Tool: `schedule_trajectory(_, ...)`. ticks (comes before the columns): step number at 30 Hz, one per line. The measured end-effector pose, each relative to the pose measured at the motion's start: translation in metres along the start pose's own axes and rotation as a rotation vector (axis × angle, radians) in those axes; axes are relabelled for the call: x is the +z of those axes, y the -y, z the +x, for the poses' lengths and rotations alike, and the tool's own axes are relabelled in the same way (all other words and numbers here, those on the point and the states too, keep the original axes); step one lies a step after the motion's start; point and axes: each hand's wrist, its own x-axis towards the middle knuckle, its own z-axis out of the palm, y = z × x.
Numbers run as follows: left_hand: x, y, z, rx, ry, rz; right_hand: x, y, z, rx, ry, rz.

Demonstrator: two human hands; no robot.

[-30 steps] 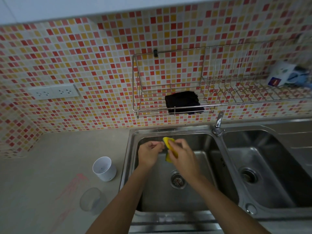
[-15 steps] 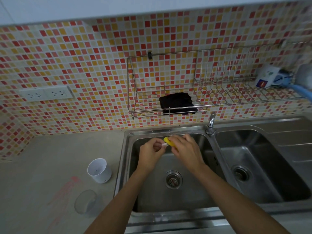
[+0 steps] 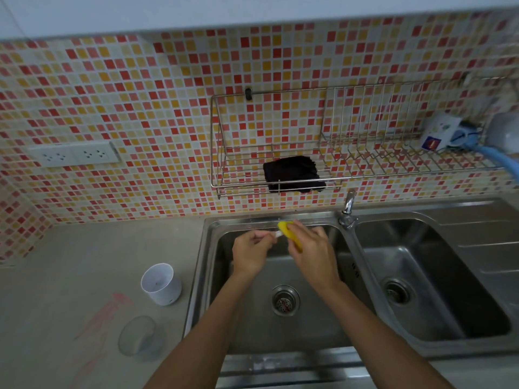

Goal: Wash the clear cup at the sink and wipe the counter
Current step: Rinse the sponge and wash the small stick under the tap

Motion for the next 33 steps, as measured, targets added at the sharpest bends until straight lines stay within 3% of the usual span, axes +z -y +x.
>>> schedule_trajectory(3, 0.002, -0.003, 0.001, -0.057, 0.006, -0.055, 0.0, -0.013, 0.004, 0.098, -0.021, -0.008)
schedule_trajectory(9, -0.001, -0.009, -0.003, -0.062, 0.158, -0.018, -0.008, -0.014, 0.008, -0.137, -0.007, -0.116)
schedule_trajectory(14, -0.004, -0.003, -0.003, 0.232, 0.19, 0.343, -0.018, -0.026, 0.017, -0.308, 0.043, -0.199)
schedule_trajectory(18, 0.002, -0.007, -0.004, 0.361, 0.175, 0.457, -0.021, -0.032, 0.023, -0.322, 0.08, -0.161)
schedule_trajectory(20, 0.006, -0.006, -0.001, 0.32, 0.118, 0.406, -0.02, -0.041, 0.025, -0.249, 0.053, -0.127)
schedule_trajectory(24, 0.015, -0.003, 0.005, 0.028, 0.035, 0.047, -0.013, -0.041, 0.016, -0.052, -0.017, -0.111)
schedule_trajectory(28, 0.024, 0.003, 0.006, -0.147, 0.056, -0.125, 0.001, -0.02, -0.004, -0.147, 0.024, -0.059)
schedule_trajectory(33, 0.035, 0.01, 0.013, -0.2, 0.054, -0.13, 0.012, -0.048, -0.003, 0.097, 0.021, 0.002)
